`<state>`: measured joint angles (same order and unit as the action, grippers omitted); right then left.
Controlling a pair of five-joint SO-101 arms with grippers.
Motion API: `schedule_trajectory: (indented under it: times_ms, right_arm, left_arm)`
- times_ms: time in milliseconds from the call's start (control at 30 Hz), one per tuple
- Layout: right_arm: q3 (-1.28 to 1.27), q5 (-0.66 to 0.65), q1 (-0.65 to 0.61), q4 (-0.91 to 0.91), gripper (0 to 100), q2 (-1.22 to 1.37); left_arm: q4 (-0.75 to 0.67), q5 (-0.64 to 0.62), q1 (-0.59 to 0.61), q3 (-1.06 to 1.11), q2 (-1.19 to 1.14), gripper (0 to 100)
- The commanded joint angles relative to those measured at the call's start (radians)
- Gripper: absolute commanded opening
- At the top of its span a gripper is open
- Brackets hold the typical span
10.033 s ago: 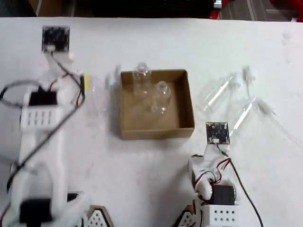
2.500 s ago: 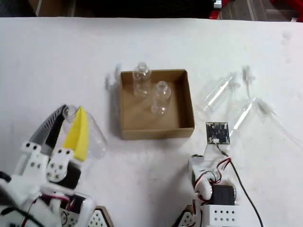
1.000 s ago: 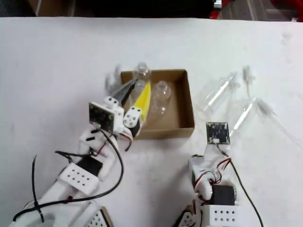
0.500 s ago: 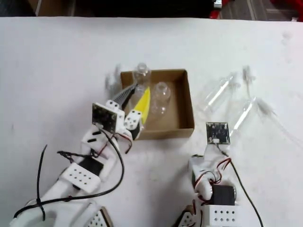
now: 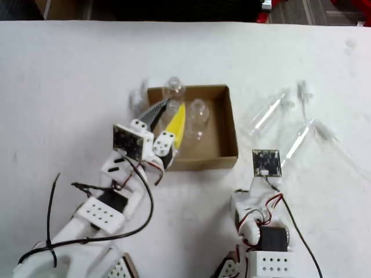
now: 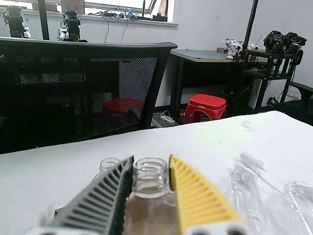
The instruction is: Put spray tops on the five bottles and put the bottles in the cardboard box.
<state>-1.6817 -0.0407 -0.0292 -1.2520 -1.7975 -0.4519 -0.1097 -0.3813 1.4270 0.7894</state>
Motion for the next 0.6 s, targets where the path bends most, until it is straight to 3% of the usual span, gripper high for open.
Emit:
schedule_trajectory:
  times_ms: [0,567]
  right_arm:
    - [-0.009,0.006,0.010,-0.010,1.5,-0.002]
    - [-0.009,0.006,0.010,-0.010,1.5,-0.002]
  left_arm:
    - [-0.034,-0.006,0.018,-0.060,0.008,2]
    - [-0.034,-0.006,0.044,-0.097,-0.005,2]
